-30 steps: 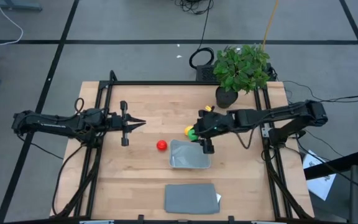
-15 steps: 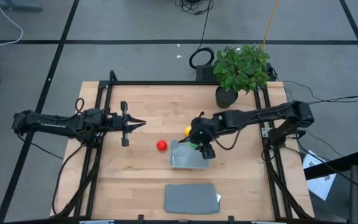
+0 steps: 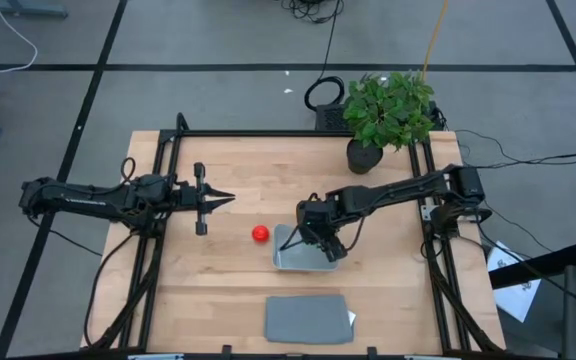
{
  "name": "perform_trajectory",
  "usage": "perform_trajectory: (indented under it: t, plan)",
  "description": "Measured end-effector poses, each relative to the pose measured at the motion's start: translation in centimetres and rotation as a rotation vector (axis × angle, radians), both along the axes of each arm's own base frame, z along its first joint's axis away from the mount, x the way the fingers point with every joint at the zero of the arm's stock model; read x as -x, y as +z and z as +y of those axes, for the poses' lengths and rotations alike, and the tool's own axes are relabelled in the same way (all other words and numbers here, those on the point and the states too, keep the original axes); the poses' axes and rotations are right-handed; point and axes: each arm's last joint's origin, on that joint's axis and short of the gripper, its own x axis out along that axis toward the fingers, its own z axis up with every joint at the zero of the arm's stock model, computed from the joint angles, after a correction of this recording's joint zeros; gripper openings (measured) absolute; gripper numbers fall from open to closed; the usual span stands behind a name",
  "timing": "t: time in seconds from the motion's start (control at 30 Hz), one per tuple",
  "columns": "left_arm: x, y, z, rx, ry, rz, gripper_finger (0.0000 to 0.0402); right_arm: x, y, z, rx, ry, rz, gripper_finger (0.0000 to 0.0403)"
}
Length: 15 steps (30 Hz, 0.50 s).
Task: Pick and placing Produce into tupperware
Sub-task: Put the pear into the gray bin
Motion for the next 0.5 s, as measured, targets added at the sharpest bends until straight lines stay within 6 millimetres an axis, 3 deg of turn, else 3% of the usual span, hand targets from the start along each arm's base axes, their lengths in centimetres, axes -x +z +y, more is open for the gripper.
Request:
perform_trajectory:
  t: [0.17, 0.5]
  plan:
    - [0.0, 0.0, 0.0, 0.0, 0.0, 0.0, 0.0031, -0.5, -0.9, 0.0, -0.01, 0.037, 0.003, 0.021]
    - [0.0, 0.0, 0.0, 0.0, 0.0, 0.0, 0.0031, -1.3, -0.6, -0.6, -0.061, 0.029, -0.075, 0.021]
